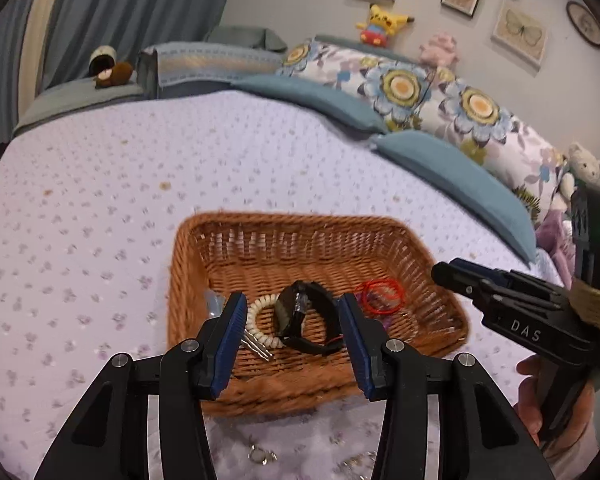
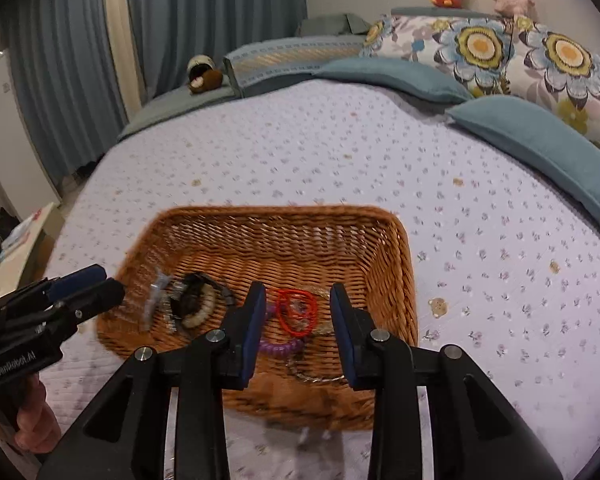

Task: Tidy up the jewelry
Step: 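Open both tools to release the hair clip and red cord into the basket, then move the left tool to the small gold clasp while the right tool moves to the silver charm necklace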

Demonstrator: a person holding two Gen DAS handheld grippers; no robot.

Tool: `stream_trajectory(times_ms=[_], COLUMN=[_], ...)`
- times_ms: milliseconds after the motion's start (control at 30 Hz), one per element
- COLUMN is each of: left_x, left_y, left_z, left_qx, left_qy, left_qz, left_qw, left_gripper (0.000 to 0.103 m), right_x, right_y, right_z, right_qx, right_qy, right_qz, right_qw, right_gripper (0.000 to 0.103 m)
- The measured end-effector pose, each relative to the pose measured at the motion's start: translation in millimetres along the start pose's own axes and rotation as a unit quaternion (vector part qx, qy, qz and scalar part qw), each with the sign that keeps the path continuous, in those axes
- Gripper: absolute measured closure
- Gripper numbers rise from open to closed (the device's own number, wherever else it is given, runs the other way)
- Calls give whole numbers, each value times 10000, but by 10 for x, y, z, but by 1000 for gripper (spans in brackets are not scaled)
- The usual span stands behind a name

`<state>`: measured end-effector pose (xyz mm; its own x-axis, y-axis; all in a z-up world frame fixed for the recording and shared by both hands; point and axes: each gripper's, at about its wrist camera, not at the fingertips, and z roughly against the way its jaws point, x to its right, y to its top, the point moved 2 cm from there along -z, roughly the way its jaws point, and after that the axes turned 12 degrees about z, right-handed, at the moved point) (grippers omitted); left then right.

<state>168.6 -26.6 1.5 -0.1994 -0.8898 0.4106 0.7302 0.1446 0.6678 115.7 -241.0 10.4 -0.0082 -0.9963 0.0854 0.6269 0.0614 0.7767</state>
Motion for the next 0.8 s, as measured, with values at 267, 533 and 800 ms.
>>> stream_trajectory(times_ms=[267, 533, 800], left_x=[160, 28, -303], left_y=[-120, -518, -723], left_z=[793, 1163, 926], left_qx=[321, 314, -42], left_qy=[-112, 60, 175], left_qz=[-252, -138, 146], left_qw=[9991, 9994, 9997], left_gripper=[54, 54, 54], right_x=[-344, -696, -773], right_y=[-95, -549, -826], right_z=[690, 948, 756], right_qx=[385, 265, 105], right_qy=[183, 515, 609], right_qz=[252, 608, 766], right_qw=[9988, 9965, 9951], right_gripper=[68, 68, 68])
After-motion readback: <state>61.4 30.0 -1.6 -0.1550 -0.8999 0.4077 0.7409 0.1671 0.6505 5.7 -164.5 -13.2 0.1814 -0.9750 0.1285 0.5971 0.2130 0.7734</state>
